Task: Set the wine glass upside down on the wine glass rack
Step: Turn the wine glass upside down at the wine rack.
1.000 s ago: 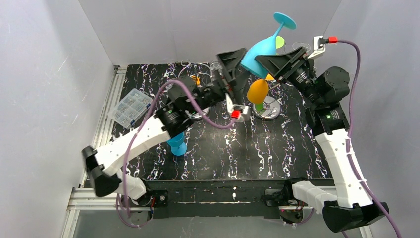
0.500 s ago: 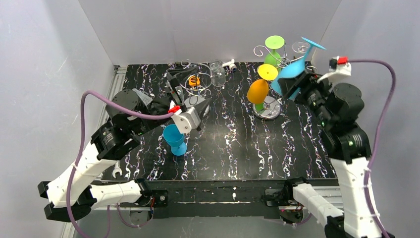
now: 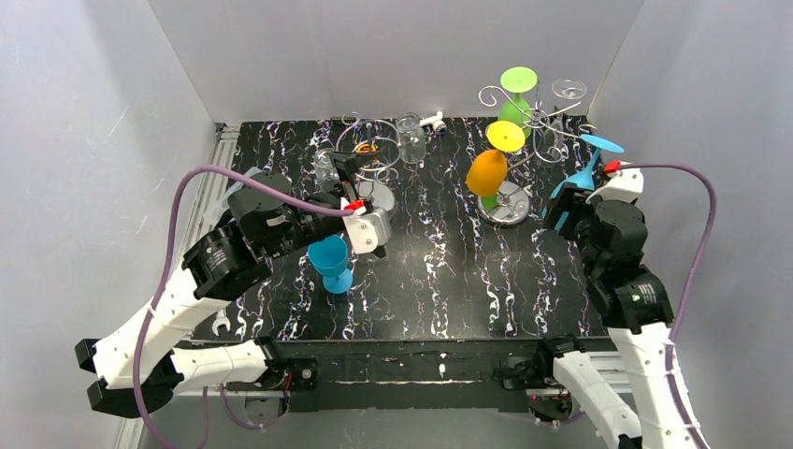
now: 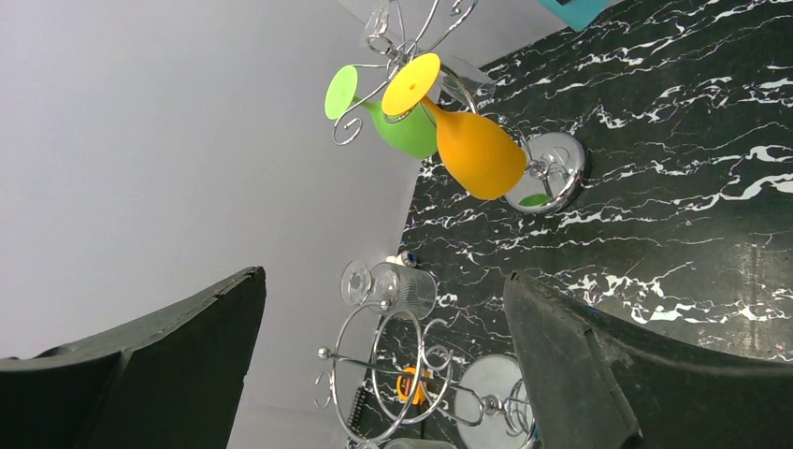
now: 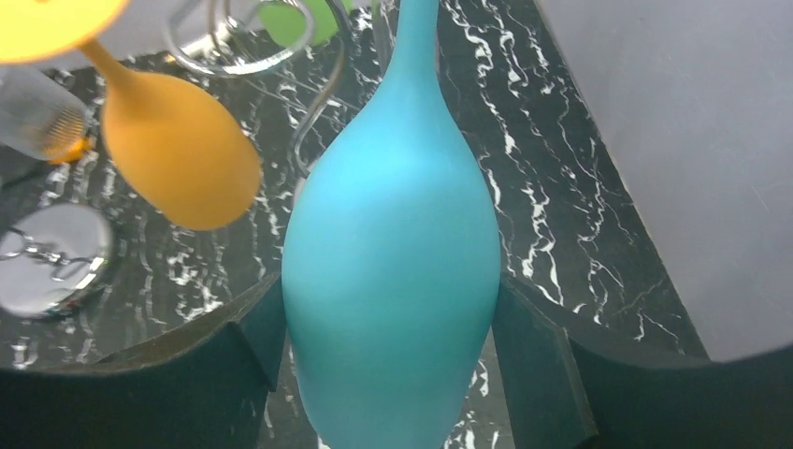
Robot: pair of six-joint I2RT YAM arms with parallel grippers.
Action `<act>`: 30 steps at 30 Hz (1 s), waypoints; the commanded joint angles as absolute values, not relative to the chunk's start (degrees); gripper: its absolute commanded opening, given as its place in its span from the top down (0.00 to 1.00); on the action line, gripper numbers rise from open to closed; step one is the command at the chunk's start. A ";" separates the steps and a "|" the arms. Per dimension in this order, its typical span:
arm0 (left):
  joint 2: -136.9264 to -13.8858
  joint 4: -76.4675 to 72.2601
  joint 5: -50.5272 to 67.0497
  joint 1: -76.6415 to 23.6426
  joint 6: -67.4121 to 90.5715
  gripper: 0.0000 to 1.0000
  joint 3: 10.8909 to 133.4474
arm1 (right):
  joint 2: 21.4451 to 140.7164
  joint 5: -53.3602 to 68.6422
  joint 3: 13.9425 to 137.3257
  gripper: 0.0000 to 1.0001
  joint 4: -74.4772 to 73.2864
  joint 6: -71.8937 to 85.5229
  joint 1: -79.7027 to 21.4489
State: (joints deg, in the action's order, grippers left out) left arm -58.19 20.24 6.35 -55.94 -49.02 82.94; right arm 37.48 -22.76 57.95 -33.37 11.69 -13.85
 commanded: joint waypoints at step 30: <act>-57.09 16.98 5.49 -55.90 -51.20 0.02 78.26 | 41.88 -15.92 39.63 0.52 3.82 1.48 -13.62</act>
